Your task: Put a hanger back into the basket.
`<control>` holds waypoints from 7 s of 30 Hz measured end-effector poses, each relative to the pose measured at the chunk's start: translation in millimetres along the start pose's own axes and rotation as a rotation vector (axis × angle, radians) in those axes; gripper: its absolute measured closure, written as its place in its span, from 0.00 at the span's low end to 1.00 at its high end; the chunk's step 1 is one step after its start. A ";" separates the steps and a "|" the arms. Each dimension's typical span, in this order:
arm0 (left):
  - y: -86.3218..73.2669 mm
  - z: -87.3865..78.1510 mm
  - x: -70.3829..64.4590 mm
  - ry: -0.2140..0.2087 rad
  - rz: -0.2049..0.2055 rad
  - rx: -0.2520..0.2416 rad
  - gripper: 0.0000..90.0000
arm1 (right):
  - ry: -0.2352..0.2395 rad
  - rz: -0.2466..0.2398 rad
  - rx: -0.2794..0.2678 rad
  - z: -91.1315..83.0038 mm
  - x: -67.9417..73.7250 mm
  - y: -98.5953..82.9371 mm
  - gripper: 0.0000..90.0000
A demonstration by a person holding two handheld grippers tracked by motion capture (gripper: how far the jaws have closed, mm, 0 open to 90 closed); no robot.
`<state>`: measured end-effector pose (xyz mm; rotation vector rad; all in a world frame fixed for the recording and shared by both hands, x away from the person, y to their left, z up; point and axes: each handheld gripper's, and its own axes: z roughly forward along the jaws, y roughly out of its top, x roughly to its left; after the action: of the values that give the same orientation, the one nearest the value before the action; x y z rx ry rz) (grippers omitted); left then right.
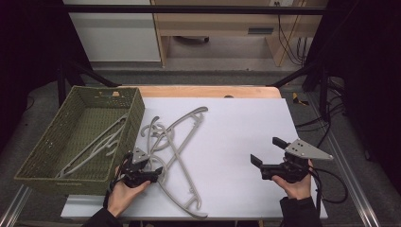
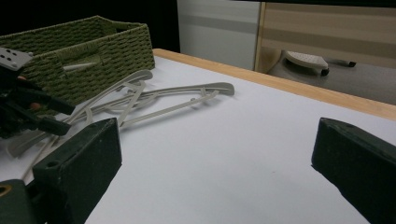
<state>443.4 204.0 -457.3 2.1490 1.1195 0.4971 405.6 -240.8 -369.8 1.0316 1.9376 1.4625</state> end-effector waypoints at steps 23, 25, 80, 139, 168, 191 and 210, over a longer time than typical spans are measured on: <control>21.3 20.2 12.3 -0.008 -0.146 0.111 0.77 | 0.000 0.003 0.009 0.6 -0.4 -0.3 0.02; 23.8 21.4 12.5 -0.012 -0.150 0.104 0.78 | 0.000 0.003 0.007 0.5 -0.6 -0.3 0.02; -4.5 7.4 -17.7 -0.088 0.048 0.149 0.44 | 0.012 -0.006 0.003 -2.6 1.1 1.0 0.02; 33.3 -86.1 -26.2 -0.189 0.084 -0.202 0.88 | 0.007 0.000 0.004 -3.5 -1.4 0.7 0.02; 92.9 -157.0 49.7 -0.023 0.237 -0.218 0.88 | -0.001 0.004 0.006 -3.9 -3.3 0.1 0.02; 56.4 -173.3 148.7 0.111 0.141 -0.215 0.88 | -0.010 0.004 0.013 -2.4 -4.1 -0.9 0.01; 28.6 -165.9 187.2 0.166 0.136 -0.159 0.88 | -0.008 0.004 0.023 -0.2 -3.2 -1.8 0.01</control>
<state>467.0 409.0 -313.1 2.0822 0.9884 0.8119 406.8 -243.8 -371.7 1.0506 1.9520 1.4388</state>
